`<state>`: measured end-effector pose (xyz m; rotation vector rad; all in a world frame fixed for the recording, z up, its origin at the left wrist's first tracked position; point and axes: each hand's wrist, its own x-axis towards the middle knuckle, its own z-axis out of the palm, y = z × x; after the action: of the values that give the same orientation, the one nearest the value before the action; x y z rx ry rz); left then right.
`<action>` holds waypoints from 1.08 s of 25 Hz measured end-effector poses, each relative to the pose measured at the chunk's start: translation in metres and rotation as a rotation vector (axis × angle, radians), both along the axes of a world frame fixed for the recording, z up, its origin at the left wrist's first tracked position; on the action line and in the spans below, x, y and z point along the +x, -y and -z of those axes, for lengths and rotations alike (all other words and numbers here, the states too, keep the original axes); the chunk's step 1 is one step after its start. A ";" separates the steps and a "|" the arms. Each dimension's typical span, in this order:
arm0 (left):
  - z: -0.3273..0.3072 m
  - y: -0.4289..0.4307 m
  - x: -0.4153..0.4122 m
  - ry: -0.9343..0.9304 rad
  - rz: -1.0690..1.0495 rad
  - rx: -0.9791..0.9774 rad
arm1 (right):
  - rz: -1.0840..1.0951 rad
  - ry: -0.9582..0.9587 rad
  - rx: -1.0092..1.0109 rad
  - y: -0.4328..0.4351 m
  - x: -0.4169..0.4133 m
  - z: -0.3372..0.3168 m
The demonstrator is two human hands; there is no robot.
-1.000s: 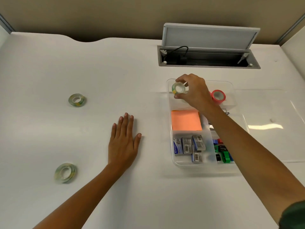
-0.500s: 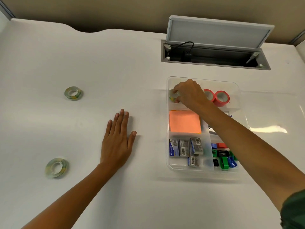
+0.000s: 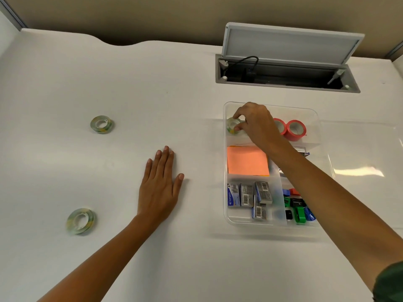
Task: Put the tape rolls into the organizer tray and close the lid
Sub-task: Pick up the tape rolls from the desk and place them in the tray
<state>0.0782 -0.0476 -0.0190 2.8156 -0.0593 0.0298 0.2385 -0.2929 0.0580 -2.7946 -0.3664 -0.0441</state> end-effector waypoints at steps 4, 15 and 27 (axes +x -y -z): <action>-0.004 -0.003 0.002 -0.019 0.032 -0.045 | 0.061 0.197 0.232 -0.015 -0.035 -0.018; -0.041 -0.106 -0.074 0.238 -0.299 -0.133 | -0.186 0.047 0.468 -0.135 -0.143 -0.024; -0.011 -0.195 -0.138 -0.033 -0.424 0.052 | -0.496 -0.361 0.323 -0.269 -0.201 0.031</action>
<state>-0.0602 0.1475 -0.0081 2.8248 0.5506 0.0806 0.0370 -0.0241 0.0270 -2.2636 -0.8561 0.4638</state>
